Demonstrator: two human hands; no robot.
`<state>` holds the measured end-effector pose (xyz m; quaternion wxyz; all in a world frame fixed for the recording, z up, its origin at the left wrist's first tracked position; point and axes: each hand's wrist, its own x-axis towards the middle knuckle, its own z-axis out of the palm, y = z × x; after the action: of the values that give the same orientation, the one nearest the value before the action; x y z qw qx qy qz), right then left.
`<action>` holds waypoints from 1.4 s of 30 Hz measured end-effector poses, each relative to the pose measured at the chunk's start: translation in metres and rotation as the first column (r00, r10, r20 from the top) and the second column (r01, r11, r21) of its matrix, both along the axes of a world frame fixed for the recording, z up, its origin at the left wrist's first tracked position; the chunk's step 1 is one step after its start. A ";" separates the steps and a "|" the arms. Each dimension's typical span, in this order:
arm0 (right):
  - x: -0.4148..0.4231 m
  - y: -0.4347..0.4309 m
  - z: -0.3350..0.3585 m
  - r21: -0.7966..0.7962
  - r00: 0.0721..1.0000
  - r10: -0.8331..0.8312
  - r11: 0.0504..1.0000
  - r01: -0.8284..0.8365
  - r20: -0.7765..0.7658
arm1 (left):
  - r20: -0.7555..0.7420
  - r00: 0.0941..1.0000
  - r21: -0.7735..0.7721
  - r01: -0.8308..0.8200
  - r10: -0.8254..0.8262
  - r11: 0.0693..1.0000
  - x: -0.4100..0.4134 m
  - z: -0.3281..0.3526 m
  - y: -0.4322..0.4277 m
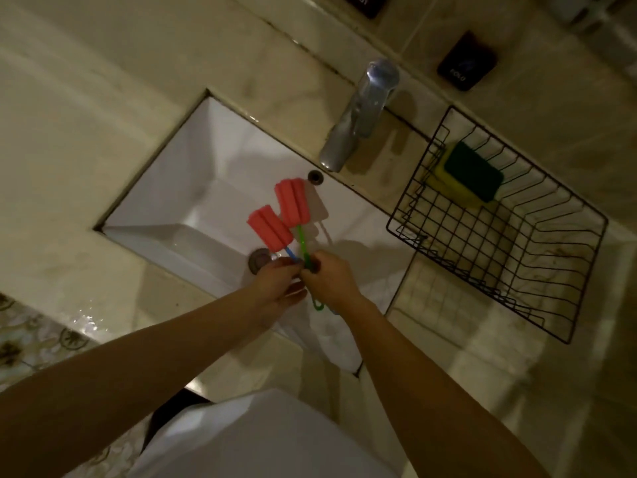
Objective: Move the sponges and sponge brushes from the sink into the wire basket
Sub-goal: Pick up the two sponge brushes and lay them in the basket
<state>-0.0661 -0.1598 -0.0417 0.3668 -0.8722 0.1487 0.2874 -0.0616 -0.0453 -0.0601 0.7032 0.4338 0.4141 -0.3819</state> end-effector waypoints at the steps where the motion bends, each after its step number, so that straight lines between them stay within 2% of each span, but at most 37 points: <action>1: -0.001 -0.001 0.009 0.009 0.999 -0.008 1.000 0.007 0.041 | 0.030 0.999 -0.013 0.032 -0.032 0.999 0.002 0.006 0.002; 3: -0.003 -0.006 0.028 0.025 0.995 -0.016 1.000 0.013 0.102 | 0.074 0.995 -0.038 0.073 -0.070 0.997 0.008 0.019 0.008; 10: -0.027 -0.048 0.088 0.070 0.967 -0.065 0.996 0.049 0.247 | 0.167 0.985 -0.243 0.085 -0.045 0.966 0.012 0.074 0.002; 13: -0.033 -0.069 0.108 0.096 0.952 -0.161 0.985 0.140 0.259 | 0.214 0.975 -0.266 0.122 -0.065 0.956 0.009 0.096 -0.017; 15: -0.035 -0.079 0.119 0.173 0.923 -0.256 0.962 0.213 0.286 | 0.250 0.966 -0.271 0.142 -0.073 0.952 0.008 0.109 -0.029; 19: -0.040 -0.118 0.137 0.224 0.887 -0.356 0.928 0.298 0.295 | 0.229 0.966 -0.334 0.196 -0.123 0.922 0.005 0.128 -0.060; 21: -0.042 -0.144 0.143 0.274 0.872 -0.414 0.898 0.345 0.260 | 0.215 0.966 -0.356 0.214 -0.144 0.910 0.005 0.134 -0.073; 25: -0.046 -0.202 0.147 0.351 0.787 -0.586 0.791 0.501 0.196 | 0.169 0.973 -0.385 0.211 -0.156 0.899 0.011 0.144 -0.103; 29: -0.041 -0.252 0.136 0.417 0.740 -0.673 0.677 0.607 0.014 | 0.149 0.975 -0.397 0.209 -0.162 0.894 0.018 0.140 -0.127; 35: -0.030 -0.305 0.107 0.366 0.722 -0.679 0.644 0.672 -0.130 | 0.096 0.984 -0.391 0.173 -0.147 0.904 0.019 0.132 -0.148; 38: -0.014 -0.316 0.087 0.332 0.677 -0.712 0.602 0.726 -0.187 | 0.062 0.983 -0.395 0.184 -0.173 0.900 0.015 0.128 -0.152; 42: 0.008 -0.318 0.060 0.280 0.577 -0.796 0.520 0.807 -0.184 | 0.025 0.977 -0.396 0.203 -0.210 0.896 0.012 0.124 -0.155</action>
<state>-0.0579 -0.4777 0.0181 0.5970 -0.6252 0.4878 0.1213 -0.0492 -0.2003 0.0636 0.7281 0.3204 0.2862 -0.5341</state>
